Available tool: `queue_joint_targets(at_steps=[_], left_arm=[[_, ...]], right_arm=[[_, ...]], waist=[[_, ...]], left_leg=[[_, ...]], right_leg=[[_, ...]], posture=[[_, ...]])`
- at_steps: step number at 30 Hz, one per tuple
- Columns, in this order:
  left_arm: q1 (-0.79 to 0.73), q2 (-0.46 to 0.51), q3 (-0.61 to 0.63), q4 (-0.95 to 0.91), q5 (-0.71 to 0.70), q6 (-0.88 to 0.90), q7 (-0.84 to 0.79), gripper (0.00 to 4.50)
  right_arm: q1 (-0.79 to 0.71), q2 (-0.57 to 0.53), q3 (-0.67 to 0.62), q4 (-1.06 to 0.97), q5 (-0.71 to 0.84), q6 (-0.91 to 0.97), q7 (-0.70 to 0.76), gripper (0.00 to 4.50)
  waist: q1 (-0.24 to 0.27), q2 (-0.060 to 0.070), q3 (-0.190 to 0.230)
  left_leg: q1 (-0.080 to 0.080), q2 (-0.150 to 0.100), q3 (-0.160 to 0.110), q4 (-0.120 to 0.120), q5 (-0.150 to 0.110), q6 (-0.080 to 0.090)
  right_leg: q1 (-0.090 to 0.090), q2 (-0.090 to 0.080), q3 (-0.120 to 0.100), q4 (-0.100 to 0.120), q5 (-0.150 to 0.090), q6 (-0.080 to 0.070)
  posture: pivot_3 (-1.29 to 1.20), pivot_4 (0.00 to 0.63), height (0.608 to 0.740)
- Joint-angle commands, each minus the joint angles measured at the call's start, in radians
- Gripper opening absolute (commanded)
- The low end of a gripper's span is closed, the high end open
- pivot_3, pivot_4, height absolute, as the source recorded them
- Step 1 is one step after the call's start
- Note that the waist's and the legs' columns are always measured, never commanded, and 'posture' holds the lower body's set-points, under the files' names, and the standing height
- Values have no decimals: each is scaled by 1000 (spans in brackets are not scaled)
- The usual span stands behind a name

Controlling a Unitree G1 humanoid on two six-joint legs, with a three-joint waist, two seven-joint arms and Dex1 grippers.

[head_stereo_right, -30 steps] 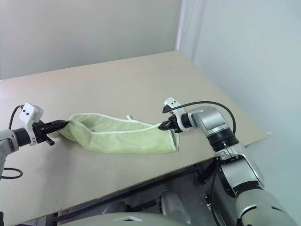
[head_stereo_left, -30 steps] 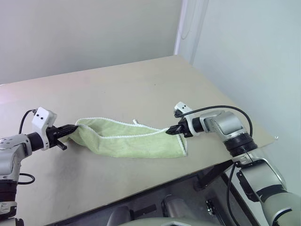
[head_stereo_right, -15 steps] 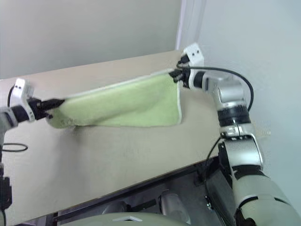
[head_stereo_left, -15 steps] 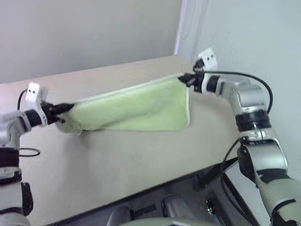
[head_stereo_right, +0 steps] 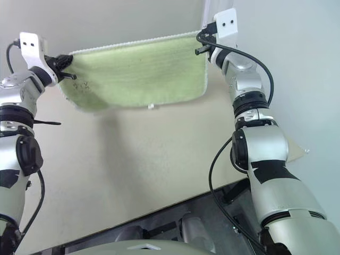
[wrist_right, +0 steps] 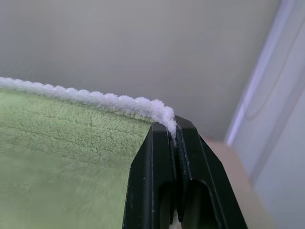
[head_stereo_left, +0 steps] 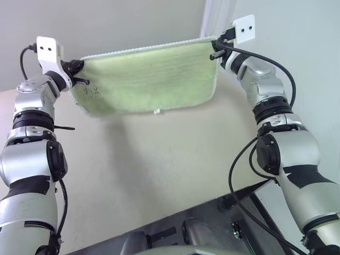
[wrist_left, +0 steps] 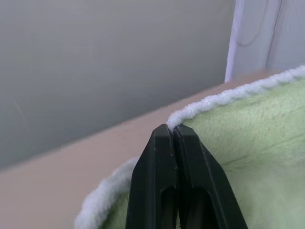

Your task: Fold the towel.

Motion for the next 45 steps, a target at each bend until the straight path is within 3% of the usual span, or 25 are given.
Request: queue_joint_targets(at_steps=[1, 7, 10, 14, 19, 27, 36, 38, 45], left_arm=[[76, 91, -8, -67, 11, -41, -165, 0], [451, 188, 23, -424, -54, 38, -387, 0], [678, 222, 77, -602, -95, 102, -399, 0], [1019, 215, 214, -857, -162, 211, -357, 0], [1230, 220, 287, -1001, -184, 255, -352, 0], [1386, 244, 364, -1147, -230, 325, -399, 0], [1475, 286, 390, -1196, -245, 347, -465, 0], [1463, 296, 376, -1187, -247, 352, -476, 0], [1210, 325, 190, -1014, -203, 318, -517, 0]], right_arm=[[78, -53, -25, -126, 30, -13, 141, 52], [342, -76, 0, -485, 81, 184, 313, 52], [467, -70, -4, -672, 131, 303, 326, 52], [771, -94, 51, -1042, 209, 419, 404, 52], [988, -160, 80, -1247, 245, 461, 460, 52], [1191, -271, 26, -1410, 319, 502, 497, 52], [1323, -370, -18, -1474, 332, 489, 508, 52], [1310, -362, -19, -1465, 335, 490, 497, 52], [1162, -260, 36, -1345, 265, 500, 353, 52]], waist=[[-2, 0, 0], [-4, 1, 0], [1, 1, 0], [6, 0, -2], [29, 1, -1], [29, -2, 0], [30, -3, 0], [29, -4, 1], [28, -4, 1]], left_leg=[[0, 0, 0, 0, 0, 0], [1, 1, 0, 3, 0, 0], [2, 1, -1, 5, 0, 0], [5, 3, -2, 4, 0, 1], [4, 3, -2, 10, 0, 1], [21, 4, 0, 17, -1, 0], [20, 4, 2, 10, -1, 0], [20, 4, 2, 10, -1, 0], [21, 4, 2, 11, -1, 0]], right_leg=[[0, 0, 0, 0, 0, 0], [1, 1, 0, 2, -1, 0], [1, 1, 0, 5, -1, -1], [4, 1, -1, 5, -2, -2], [6, 2, -2, 4, -3, -3], [25, 1, -2, 0, -7, -2], [21, 0, -2, -2, -7, -3], [20, 1, -2, -2, -8, -3], [19, 1, -3, -5, -7, -3]], posture=[[0, 0, 740], [0, 0, 740], [0, 0, 740], [0, 0, 740], [0, 0, 740], [0, 0, 740], [0, 0, 740], [0, 0, 740], [0, 0, 740]])
